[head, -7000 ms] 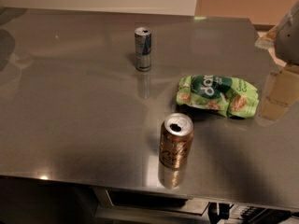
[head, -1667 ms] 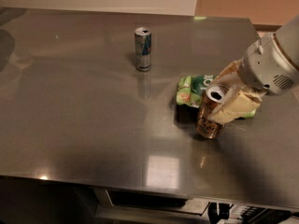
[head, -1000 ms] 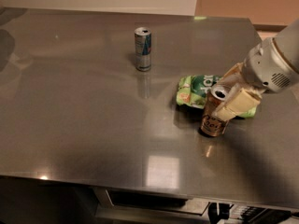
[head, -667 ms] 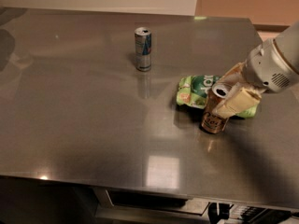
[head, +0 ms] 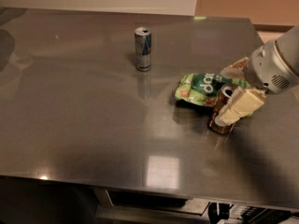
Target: Move orange can near green rice chip bag
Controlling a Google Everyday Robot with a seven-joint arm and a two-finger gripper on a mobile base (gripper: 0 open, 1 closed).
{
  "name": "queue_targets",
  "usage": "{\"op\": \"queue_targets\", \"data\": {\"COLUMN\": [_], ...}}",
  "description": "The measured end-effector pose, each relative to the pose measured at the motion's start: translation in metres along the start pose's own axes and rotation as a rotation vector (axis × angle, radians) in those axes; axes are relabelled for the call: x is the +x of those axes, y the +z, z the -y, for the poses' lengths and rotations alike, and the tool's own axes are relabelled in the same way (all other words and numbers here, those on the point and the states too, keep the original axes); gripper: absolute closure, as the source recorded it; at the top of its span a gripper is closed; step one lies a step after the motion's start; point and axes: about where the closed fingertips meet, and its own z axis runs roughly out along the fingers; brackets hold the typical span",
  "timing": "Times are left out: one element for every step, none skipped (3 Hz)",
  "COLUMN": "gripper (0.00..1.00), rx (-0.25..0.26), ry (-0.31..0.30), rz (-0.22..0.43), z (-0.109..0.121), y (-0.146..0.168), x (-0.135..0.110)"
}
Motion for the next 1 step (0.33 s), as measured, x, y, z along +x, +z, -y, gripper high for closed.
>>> {"op": "queue_targets", "data": {"gripper": [0.00], "rx": [0.000], "ry": [0.000], "rz": [0.000], "z": [0.0000], "y": [0.0000], "x": [0.0000]}}
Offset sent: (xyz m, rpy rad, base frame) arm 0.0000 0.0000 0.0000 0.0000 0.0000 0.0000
